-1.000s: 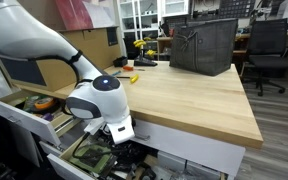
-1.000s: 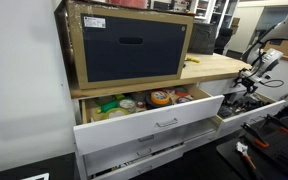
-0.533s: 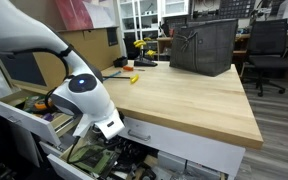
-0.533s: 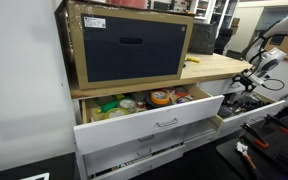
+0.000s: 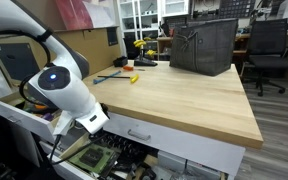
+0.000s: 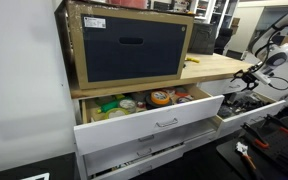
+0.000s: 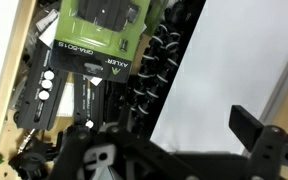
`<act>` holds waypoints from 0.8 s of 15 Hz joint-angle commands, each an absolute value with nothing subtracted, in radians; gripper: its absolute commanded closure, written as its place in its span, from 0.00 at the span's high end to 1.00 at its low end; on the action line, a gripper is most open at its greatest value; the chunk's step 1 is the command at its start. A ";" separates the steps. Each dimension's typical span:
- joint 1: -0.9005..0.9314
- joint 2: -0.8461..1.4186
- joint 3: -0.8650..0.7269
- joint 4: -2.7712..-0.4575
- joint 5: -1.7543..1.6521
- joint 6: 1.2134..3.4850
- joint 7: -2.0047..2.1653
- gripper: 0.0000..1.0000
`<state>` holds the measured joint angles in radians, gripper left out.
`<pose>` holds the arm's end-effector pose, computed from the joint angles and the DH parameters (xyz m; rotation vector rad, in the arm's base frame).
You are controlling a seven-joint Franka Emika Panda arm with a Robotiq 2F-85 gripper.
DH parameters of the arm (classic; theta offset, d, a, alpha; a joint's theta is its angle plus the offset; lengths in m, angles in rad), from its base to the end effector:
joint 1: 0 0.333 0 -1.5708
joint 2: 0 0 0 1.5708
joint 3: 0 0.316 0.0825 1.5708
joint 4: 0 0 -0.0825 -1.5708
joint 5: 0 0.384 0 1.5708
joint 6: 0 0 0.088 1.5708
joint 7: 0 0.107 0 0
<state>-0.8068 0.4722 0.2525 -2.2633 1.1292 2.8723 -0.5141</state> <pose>0.4172 -0.3105 0.1520 -2.3024 1.5114 -0.4194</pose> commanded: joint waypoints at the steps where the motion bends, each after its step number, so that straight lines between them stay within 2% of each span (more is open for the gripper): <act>1: -0.805 0.381 0.219 -2.318 1.052 2.777 -0.438 1.00; 7: -0.603 0.357 -0.078 -2.203 0.856 2.545 -0.157 1.00; 12: -0.500 0.462 -0.213 -1.978 0.733 2.434 0.099 1.00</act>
